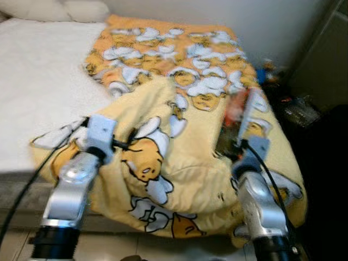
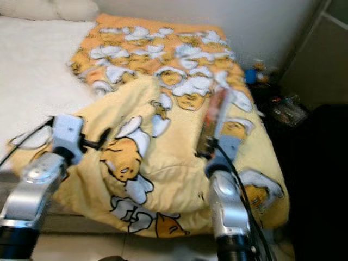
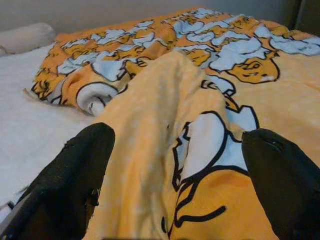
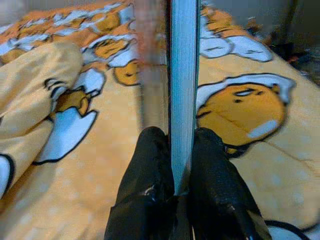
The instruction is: Clean up the room
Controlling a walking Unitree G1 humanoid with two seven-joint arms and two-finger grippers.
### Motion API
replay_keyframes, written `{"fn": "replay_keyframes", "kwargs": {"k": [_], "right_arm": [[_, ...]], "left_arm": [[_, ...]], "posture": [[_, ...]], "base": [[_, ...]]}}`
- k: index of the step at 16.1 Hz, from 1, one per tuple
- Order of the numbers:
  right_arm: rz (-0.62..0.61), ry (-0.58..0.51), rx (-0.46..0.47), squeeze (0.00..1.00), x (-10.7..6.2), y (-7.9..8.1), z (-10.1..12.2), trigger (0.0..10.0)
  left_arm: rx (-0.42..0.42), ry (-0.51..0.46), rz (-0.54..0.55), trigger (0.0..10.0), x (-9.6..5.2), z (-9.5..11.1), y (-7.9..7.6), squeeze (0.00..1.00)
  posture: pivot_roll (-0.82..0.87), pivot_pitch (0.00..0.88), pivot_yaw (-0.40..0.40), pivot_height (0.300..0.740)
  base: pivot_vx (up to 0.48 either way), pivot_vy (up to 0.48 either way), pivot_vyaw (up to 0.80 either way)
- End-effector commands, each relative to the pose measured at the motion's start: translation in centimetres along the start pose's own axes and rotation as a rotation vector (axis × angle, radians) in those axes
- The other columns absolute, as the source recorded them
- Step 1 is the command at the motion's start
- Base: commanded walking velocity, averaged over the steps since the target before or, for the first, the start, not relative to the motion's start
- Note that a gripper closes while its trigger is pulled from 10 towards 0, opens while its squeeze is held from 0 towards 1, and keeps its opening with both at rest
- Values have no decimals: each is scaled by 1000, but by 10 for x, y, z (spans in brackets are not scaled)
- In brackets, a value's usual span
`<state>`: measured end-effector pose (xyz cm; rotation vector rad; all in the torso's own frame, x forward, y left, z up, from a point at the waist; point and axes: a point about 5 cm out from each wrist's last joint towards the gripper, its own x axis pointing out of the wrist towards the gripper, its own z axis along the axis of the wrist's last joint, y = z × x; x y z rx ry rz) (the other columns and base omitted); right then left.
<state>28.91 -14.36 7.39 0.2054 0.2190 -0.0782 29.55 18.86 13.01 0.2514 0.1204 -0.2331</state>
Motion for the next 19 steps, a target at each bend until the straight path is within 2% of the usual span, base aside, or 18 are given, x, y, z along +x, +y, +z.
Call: {"fn": "replay_keyframes", "kwargs": {"k": [1, 8, 12, 19], "right_arm": [[-20, -36, 16, 0, -1, -5, 8, 10000], [-26, -32, 19, 0, -1, -7, 7, 10000], [-28, -34, 21, 0, -1, -7, 7, 10000], [-29, -66, 14, 0, 2, -12, 16, 10000]], "left_arm": [[-3, -11, -28, 10000, 2, 2, -8, 0], [-2, -5, -29, 10000, 2, 0, -9, 0], [4, -3, -22, 10000, 2, 0, -8, 0], [6, -6, -14, 10000, 2, 1, -6, 0]], "posture": [[35, 0, -38, 740], [35, 0, -39, 740], [37, 0, -39, 740], [37, 0, -39, 740]], "base": [[0, 476, -419], [0, 478, 0], [0, 479, -795], [0, 479, 0]]}}
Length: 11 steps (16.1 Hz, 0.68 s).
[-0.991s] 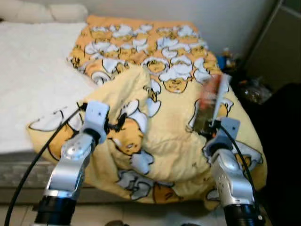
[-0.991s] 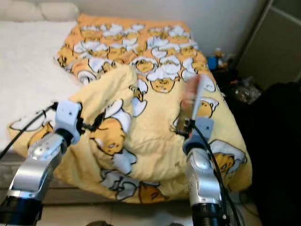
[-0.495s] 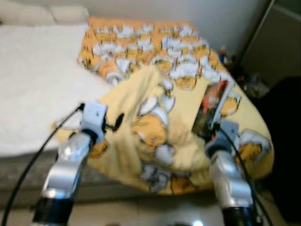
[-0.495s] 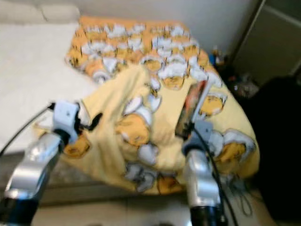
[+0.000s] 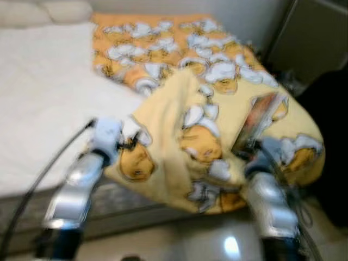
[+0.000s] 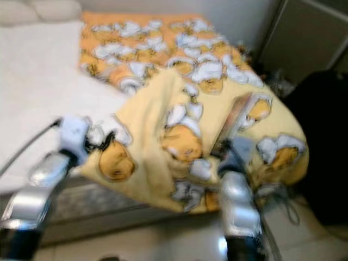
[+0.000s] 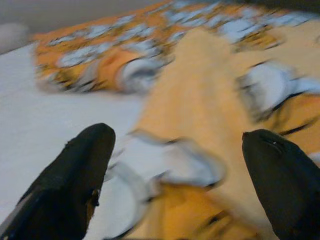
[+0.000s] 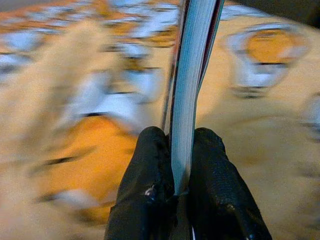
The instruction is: Clean up the room
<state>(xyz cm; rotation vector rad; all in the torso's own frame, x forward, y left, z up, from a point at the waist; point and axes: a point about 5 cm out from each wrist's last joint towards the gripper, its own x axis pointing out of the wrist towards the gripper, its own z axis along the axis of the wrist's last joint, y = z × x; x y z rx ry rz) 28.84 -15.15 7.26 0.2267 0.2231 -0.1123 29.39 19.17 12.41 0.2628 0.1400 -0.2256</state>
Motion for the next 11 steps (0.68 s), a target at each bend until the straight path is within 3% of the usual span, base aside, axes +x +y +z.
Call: {"fn": "replay_keyframes", "kwargs": {"k": [1, 11], "right_arm": [[4, -68, -11, 0, 2, -3, 16, 10000], [29, -59, 5, 0, 2, 7, 13, 10000]], "left_arm": [[-2, -27, -19, 10000, 3, 8, -7, 0], [4, -25, 6, 10000, 5, 11, 7, 0]], "posture": [[38, 0, -39, 740], [54, 0, -42, 740]], "base": [[0, 480, 0], [0, 473, 0]]}}
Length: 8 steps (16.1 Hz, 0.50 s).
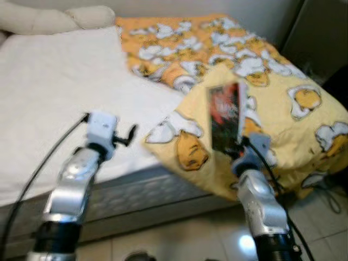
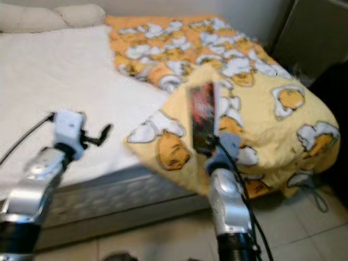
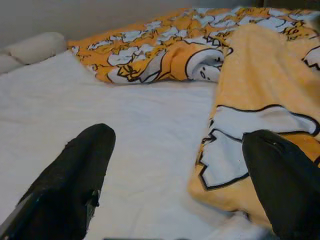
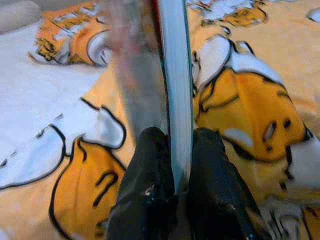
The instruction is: Clean up the room
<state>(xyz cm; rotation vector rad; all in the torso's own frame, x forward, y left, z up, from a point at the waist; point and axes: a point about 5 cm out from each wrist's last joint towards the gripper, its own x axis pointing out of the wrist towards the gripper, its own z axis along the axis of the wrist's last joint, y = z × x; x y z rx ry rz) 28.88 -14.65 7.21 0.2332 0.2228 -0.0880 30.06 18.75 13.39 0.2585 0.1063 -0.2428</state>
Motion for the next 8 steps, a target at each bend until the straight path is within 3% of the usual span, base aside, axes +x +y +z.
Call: {"fn": "replay_keyframes", "kwargs": {"k": [1, 8], "right_arm": [[5, -63, 0, 0, 2, 2, 15, 10000], [12, -68, -5, 0, 4, 2, 17, 10000]], "left_arm": [[2, 11, 18, 10000, -1, 0, 7, 0], [-8, 14, 7, 10000, 2, 0, 4, 0]], "posture": [[53, 0, -42, 740], [51, 0, -41, 740]], "base": [[0, 450, 0], [0, 441, 0]]}}
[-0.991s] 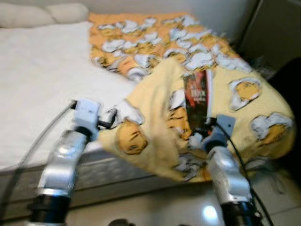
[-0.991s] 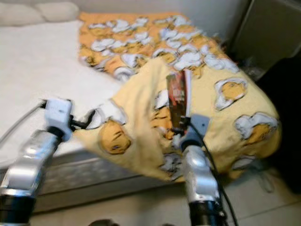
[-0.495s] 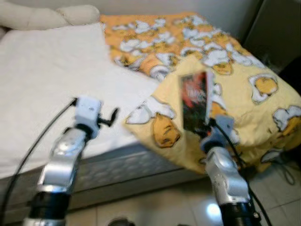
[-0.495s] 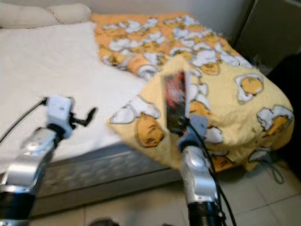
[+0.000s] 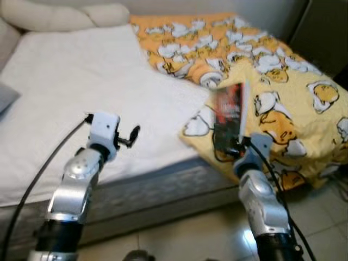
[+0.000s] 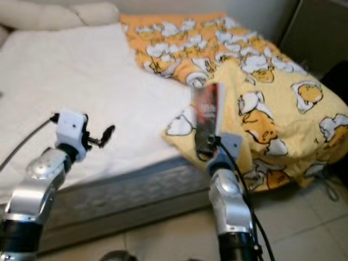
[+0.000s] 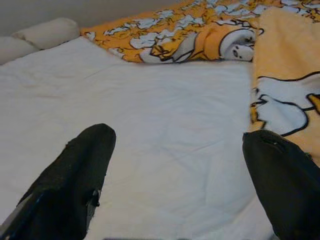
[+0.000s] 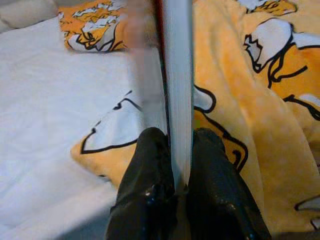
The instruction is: Clean up the room
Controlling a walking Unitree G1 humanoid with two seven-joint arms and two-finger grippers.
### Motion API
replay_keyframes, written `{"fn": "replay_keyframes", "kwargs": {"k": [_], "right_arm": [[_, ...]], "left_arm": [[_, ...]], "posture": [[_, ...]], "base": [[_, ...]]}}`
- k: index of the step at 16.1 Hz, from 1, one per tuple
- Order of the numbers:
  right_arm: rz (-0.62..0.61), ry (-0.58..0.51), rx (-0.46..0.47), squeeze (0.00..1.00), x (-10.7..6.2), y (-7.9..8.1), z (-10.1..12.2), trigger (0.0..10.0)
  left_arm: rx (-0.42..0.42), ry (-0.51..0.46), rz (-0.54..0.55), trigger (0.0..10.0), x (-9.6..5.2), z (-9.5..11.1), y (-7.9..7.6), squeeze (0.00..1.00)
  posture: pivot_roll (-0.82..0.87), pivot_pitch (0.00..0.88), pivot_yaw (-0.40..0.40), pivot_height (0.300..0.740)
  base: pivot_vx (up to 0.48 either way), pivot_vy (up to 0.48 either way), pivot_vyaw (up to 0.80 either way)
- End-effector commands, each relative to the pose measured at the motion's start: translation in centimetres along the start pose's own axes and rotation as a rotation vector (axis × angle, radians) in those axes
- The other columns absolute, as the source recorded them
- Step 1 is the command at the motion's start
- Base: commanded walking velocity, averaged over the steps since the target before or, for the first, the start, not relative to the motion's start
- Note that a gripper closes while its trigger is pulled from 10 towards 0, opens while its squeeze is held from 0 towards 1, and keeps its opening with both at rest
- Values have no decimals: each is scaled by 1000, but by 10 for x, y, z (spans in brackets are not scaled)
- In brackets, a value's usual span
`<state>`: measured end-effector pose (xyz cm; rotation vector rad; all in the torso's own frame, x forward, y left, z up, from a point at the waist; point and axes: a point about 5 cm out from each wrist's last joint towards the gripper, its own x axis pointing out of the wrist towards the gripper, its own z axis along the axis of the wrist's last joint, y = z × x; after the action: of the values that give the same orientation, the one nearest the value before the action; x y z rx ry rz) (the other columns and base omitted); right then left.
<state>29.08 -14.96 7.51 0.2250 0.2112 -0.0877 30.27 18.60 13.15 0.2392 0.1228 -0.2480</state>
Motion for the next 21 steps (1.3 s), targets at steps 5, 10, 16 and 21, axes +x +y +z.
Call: {"fn": "replay_keyframes", "kwargs": {"k": [5, 10, 16, 21], "right_arm": [[71, -54, -10, 0, 4, 10, 17, 10000], [116, -64, -29, 0, 6, 16, 23, 10000], [180, -66, -60, 0, 5, 26, 25, 10000], [214, -96, -86, 0, 7, 29, 36, 10000]], "left_arm": [[10, -11, 28, 10000, -1, 2, 7, 0], [0, -23, 46, 10000, -1, 3, 8, 0], [-10, -41, 73, 10000, 0, 5, 9, 0], [-49, -83, 101, 10000, 3, 11, 11, 0]], "posture": [[47, 0, -38, 740], [48, 0, -39, 740], [47, 0, -40, 740], [39, 0, -36, 740]], "base": [[0, 434, 0], [0, 437, 0], [0, 359, 0], [0, 0, 0]]}}
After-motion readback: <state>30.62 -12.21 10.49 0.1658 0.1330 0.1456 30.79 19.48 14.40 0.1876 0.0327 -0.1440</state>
